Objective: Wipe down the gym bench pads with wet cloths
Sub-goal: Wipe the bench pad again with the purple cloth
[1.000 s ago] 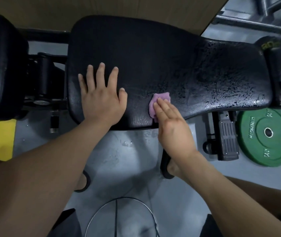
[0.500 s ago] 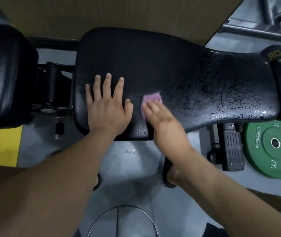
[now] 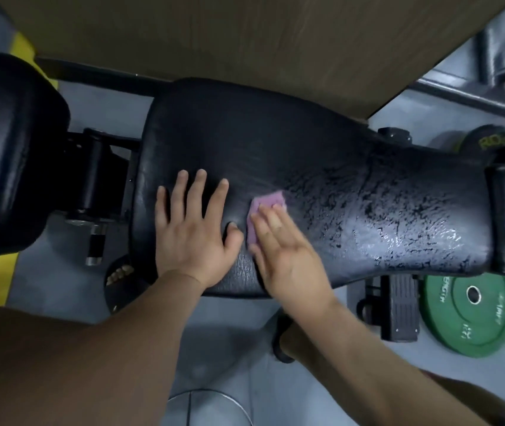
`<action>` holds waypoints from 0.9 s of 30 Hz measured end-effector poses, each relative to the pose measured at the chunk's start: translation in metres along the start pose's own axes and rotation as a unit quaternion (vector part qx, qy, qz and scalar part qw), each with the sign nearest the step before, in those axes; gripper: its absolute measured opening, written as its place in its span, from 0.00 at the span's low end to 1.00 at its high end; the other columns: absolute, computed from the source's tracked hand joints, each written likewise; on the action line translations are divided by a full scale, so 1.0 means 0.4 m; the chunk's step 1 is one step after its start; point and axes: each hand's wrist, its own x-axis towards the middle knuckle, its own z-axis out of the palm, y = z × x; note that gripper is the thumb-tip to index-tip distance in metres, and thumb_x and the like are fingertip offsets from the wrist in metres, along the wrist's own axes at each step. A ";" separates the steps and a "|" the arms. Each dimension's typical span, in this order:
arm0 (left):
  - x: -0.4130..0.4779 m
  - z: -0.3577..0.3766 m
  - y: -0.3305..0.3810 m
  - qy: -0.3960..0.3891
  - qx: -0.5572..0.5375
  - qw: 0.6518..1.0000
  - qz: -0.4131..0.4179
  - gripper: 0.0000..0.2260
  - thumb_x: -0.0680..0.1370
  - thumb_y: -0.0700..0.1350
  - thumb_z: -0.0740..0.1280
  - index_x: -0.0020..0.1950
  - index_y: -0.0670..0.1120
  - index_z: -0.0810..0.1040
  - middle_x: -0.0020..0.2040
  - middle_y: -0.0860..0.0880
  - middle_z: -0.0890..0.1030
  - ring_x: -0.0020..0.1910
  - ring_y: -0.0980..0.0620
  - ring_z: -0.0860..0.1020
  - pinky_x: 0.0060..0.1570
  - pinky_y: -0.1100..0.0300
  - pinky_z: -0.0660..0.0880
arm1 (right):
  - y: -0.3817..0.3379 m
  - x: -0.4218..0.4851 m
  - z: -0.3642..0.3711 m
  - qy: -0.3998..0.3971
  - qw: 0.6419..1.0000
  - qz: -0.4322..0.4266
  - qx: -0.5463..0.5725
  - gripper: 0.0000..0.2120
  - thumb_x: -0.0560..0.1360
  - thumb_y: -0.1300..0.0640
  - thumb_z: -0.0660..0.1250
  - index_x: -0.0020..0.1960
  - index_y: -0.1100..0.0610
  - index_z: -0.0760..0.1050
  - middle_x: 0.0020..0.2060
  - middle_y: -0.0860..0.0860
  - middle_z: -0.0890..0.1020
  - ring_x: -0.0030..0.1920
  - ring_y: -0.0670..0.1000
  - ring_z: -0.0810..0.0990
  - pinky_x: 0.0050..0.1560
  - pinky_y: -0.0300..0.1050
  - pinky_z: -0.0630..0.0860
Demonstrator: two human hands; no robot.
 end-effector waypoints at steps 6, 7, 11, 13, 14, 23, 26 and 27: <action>0.003 -0.007 0.000 -0.004 -0.008 1.000 -0.009 0.32 0.75 0.59 0.59 0.79 0.51 0.66 0.80 0.42 0.63 0.81 0.40 0.54 0.79 0.37 0.48 | 0.038 -0.031 -0.027 -0.074 0.996 -0.040 -0.017 0.30 0.76 0.65 0.61 0.78 0.58 0.66 0.77 0.54 0.69 0.79 0.54 0.62 0.78 0.47 0.63; 0.005 -0.007 0.001 -0.003 -0.009 1.000 -0.008 0.32 0.75 0.59 0.59 0.79 0.51 0.67 0.80 0.42 0.63 0.81 0.40 0.54 0.79 0.37 0.48 | 0.050 0.013 -0.031 -0.070 0.997 -0.027 -0.021 0.32 0.74 0.66 0.60 0.78 0.58 0.66 0.77 0.55 0.69 0.79 0.55 0.63 0.78 0.47 0.62; 0.006 -0.008 0.001 0.000 -0.017 1.000 -0.012 0.32 0.74 0.59 0.60 0.78 0.52 0.68 0.79 0.43 0.64 0.81 0.40 0.55 0.79 0.37 0.48 | 0.086 0.171 -0.033 -0.040 0.998 0.044 -0.024 0.37 0.69 0.76 0.62 0.77 0.64 0.66 0.75 0.61 0.70 0.77 0.62 0.66 0.78 0.50 0.61; 0.006 -0.007 -0.002 -0.003 -0.017 1.000 -0.012 0.32 0.74 0.59 0.60 0.78 0.52 0.68 0.80 0.43 0.64 0.81 0.40 0.55 0.79 0.37 0.48 | 0.065 0.155 -0.032 -0.035 0.998 0.046 -0.019 0.35 0.68 0.76 0.64 0.75 0.65 0.68 0.73 0.62 0.71 0.76 0.64 0.67 0.77 0.51 0.62; 0.005 -0.005 -0.003 -0.004 -0.016 1.000 -0.011 0.32 0.74 0.59 0.60 0.78 0.52 0.67 0.80 0.43 0.64 0.81 0.40 0.55 0.79 0.37 0.48 | 0.052 0.122 -0.031 -0.045 0.998 0.032 -0.014 0.34 0.69 0.75 0.63 0.75 0.65 0.68 0.74 0.62 0.71 0.76 0.63 0.66 0.78 0.51 0.62; 0.008 -0.037 0.007 -0.044 0.004 0.999 -0.018 0.32 0.75 0.60 0.61 0.78 0.51 0.68 0.79 0.43 0.65 0.80 0.39 0.56 0.78 0.36 0.49 | 0.009 -0.036 -0.031 -0.097 0.995 0.017 -0.010 0.30 0.76 0.67 0.59 0.79 0.60 0.65 0.77 0.56 0.69 0.79 0.55 0.63 0.78 0.49 0.63; 0.033 -0.061 0.025 -0.030 0.001 1.000 -0.006 0.27 0.75 0.56 0.60 0.72 0.47 0.73 0.73 0.44 0.70 0.74 0.38 0.64 0.75 0.33 0.55 | 0.004 -0.041 -0.027 -0.085 0.996 0.019 -0.007 0.28 0.80 0.61 0.66 0.79 0.59 0.65 0.77 0.55 0.69 0.79 0.54 0.62 0.77 0.49 0.64; 0.052 -0.066 0.031 -0.027 -0.004 1.000 -0.001 0.26 0.75 0.55 0.59 0.70 0.47 0.74 0.72 0.44 0.70 0.73 0.39 0.65 0.74 0.33 0.56 | 0.008 -0.041 -0.028 -0.083 0.996 0.017 -0.013 0.28 0.80 0.60 0.68 0.79 0.59 0.65 0.77 0.54 0.69 0.79 0.54 0.62 0.77 0.48 0.64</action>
